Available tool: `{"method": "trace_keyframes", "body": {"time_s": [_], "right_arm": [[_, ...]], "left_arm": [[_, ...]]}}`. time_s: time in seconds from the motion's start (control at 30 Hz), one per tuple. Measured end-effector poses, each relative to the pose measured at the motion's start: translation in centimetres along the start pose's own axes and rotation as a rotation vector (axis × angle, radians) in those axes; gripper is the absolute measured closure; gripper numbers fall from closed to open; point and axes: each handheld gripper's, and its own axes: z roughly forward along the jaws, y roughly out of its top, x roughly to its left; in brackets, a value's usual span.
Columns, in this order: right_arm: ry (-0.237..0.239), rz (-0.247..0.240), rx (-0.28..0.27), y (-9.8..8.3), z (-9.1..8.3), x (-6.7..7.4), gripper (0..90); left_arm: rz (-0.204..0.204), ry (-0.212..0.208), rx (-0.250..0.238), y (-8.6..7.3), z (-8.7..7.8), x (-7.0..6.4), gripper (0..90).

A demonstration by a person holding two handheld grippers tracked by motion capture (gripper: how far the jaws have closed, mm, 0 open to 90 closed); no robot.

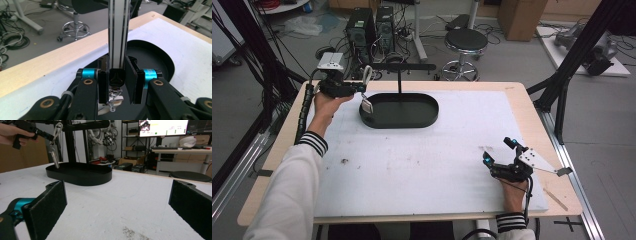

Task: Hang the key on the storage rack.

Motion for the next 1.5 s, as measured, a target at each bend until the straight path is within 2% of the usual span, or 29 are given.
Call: {"method": "trace_keyframes", "body": {"time_s": [0.13,0.27,0.4,0.57,0.67,0.93,0.97,1.03,1.07,1.13,1.17,1.2,1.23,1.27,1.33,1.5], "right_arm": [[0.0,0.0,0.0,0.0,0.0,0.0,0.5],[-0.001,0.0,0.0,0.0,0.0,0.0,0.5],[0.0,0.003,0.002,0.0,0.0,0.0,0.5],[0.0,0.004,0.0,0.0,0.0,0.0,0.5],[0.0,0.005,0.0,0.0,0.0,0.0,0.5],[0.001,0.011,0.0,0.0,-0.1,0.0,0.5],[0.003,0.007,-0.002,0.0,0.0,0.0,0.5],[0.003,0.008,-0.002,0.0,-0.1,0.0,0.5],[0.002,0.006,-0.002,0.0,0.0,0.0,0.5],[0.001,0.006,-0.001,0.0,-0.1,0.0,0.5],[0.0,0.006,0.0,0.0,-0.1,0.1,0.5],[0.0,0.007,0.0,0.0,-0.1,0.1,0.5],[0.001,0.009,-0.001,0.0,-0.1,0.1,0.5],[0.002,0.009,-0.001,0.0,-0.1,0.0,0.5],[0.0,0.006,0.0,0.0,-0.1,0.0,0.5],[0.004,0.013,0.001,0.0,-0.1,0.0,0.5]], "left_arm": [[-0.012,0.02,-0.01,-0.1,0.1,0.1,73.9],[-0.007,0.037,0.0,-0.2,0.3,0.1,73.9],[0.009,0.075,0.004,-0.3,0.8,-0.3,73.8],[0.036,0.122,-0.02,-0.9,1.5,-0.7,73.7],[0.075,0.159,-0.004,-1.1,1.8,-1.0,73.3],[0.083,0.191,-0.006,-1.3,1.9,-1.3,71.6],[0.075,0.18,-0.007,-1.5,2.0,-1.3,69.3],[0.068,0.152,0.002,-1.8,2.2,-1.1,55.4],[0.067,0.141,-0.003,-2.0,2.3,-1.0,46.8],[0.083,0.173,-0.012,-2.4,2.3,-1.1,22.6],[0.082,0.171,-0.028,-2.6,2.2,-1.2,13.1],[0.081,0.152,-0.04,-2.7,2.1,-1.2,5.2],[0.08,0.119,-0.065,-3.0,1.7,-1.4,1.7],[0.089,0.104,-0.081,-3.1,1.3,-1.5,1.7],[0.13,0.108,-0.107,-3.4,0.3,-2.2,1.7],[0.159,0.087,-0.169,-4.8,-2.7,-3.7,1.6]]}}
